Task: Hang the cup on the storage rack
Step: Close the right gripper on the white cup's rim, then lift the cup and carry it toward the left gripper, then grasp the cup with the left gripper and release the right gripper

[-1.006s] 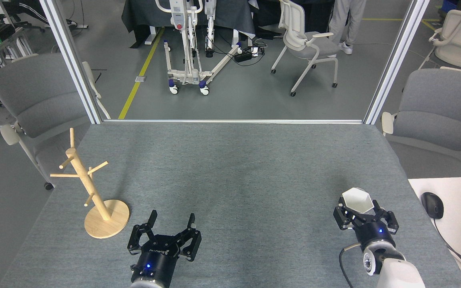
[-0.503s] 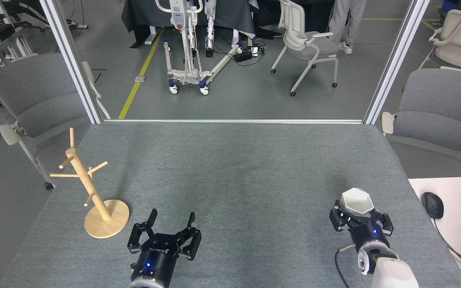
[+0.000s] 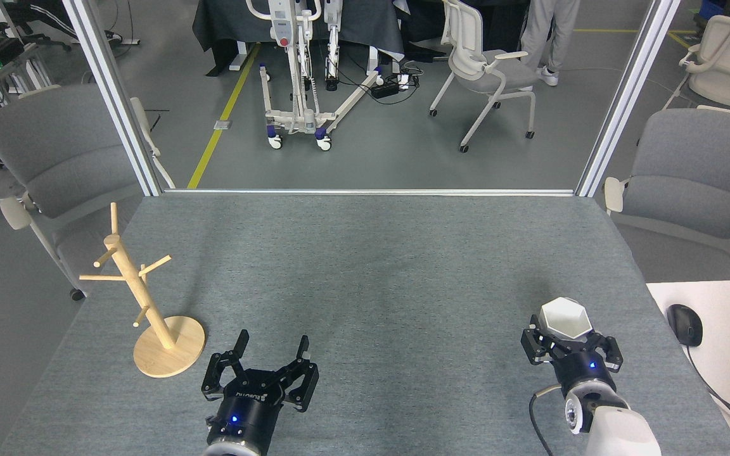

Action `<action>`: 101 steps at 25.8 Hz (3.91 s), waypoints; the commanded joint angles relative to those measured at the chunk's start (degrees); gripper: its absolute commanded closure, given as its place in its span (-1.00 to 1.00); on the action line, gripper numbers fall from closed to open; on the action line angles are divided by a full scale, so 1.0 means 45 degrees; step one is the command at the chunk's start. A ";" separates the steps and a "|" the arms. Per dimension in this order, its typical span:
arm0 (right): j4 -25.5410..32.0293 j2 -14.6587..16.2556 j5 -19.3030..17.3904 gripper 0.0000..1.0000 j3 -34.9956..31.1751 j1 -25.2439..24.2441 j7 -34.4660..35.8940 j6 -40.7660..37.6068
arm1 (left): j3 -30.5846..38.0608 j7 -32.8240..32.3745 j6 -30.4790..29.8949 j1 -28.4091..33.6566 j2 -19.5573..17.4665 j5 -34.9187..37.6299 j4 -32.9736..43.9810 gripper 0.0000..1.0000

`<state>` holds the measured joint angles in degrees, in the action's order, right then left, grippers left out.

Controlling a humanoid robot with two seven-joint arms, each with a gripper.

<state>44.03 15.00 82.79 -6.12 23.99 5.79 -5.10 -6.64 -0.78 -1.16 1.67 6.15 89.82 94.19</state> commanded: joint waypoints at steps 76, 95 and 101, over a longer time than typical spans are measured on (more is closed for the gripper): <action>1.1290 -0.3216 0.4591 0.51 0.7005 -0.1737 -0.9060 0.9024 | -0.4051 -0.1429 -0.4215 -0.5645 0.0430 0.1095 -0.5345 -0.99; 1.0821 -0.3763 0.4513 0.55 0.8196 -0.2245 -0.9041 0.9083 | -0.4129 -0.3362 -0.4781 -0.6973 0.0469 -0.0487 -0.5950 -0.99; 1.0645 -0.3959 0.4513 0.56 0.8411 -0.2323 -0.9041 0.9161 | -0.4109 -0.3284 -0.4469 -0.7031 0.0469 -0.0624 -0.5970 -0.89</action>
<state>92.17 -2.26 103.12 30.58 13.83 -34.60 36.08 -25.21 -16.12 -22.93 -29.73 8.22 87.43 64.58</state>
